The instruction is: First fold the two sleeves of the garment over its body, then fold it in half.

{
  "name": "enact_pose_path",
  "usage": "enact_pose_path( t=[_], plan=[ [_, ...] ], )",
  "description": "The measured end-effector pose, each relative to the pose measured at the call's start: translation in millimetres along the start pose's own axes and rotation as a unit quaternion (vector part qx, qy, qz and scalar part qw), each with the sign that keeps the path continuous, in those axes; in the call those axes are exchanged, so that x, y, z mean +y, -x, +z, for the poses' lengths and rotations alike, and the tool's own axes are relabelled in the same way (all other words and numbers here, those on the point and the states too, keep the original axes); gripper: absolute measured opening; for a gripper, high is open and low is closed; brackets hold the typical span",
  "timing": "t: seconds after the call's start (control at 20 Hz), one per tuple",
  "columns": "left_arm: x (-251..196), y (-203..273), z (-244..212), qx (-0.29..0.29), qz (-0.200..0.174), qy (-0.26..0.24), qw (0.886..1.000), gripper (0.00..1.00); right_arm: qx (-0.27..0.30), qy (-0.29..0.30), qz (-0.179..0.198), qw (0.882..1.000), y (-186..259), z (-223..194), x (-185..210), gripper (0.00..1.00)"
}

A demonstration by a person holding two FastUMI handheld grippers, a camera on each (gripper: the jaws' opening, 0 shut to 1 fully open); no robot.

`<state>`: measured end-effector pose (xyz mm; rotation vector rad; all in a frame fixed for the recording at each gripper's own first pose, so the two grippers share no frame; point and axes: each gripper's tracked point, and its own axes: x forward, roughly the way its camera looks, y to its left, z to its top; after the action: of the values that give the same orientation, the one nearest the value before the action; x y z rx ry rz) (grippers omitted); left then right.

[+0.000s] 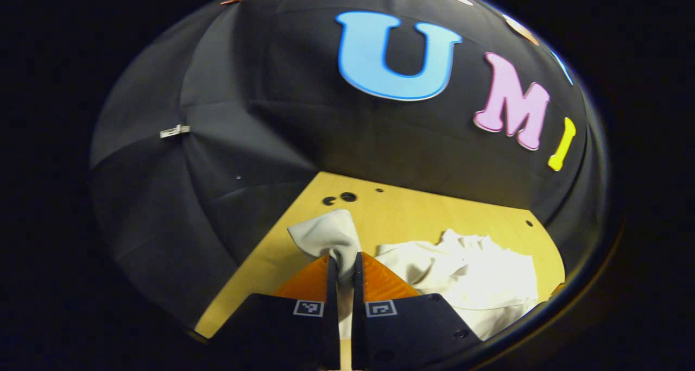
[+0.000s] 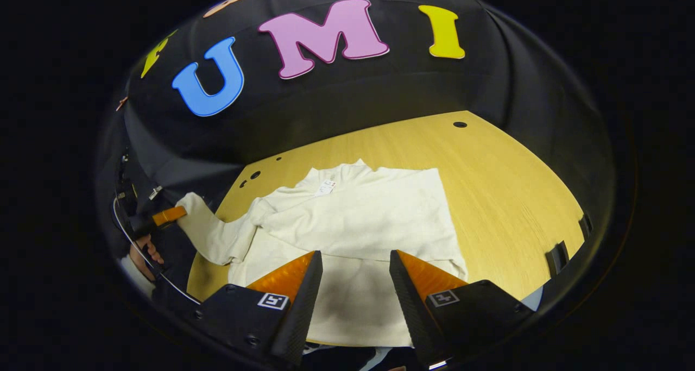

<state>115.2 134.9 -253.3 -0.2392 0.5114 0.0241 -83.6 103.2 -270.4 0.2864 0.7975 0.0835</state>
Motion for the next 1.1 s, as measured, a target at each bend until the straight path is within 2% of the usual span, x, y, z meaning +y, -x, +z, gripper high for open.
enact_pose_path(
  t=[0.25, 0.5, 0.8, 1.1],
  plan=[
    [-107.3, -0.6, -5.8, 0.009, -0.069, -0.009, 0.998, 0.13, -0.005, -0.023, -0.015, 1.0, 11.3, -1.0, -34.1, 0.77],
    [-188.1, -5.8, -27.6, 0.017, -0.106, -0.042, 0.993, 0.13, -0.002, -0.037, -0.021, 0.999, 17.8, -2.7, -60.4, 0.77],
    [-245.1, -31.8, -72.4, 0.042, -0.106, -0.079, 0.99, 0.13, 0.007, -0.044, -0.021, 0.999, 21.9, -6.8, -91.3, 0.77],
    [-269.5, -46.0, -108.6, 0.053, -0.084, -0.106, 0.989, 0.13, 0.02, -0.04, -0.014, 0.999, 18.1, -6.4, -117.2, 0.78]
  ],
)
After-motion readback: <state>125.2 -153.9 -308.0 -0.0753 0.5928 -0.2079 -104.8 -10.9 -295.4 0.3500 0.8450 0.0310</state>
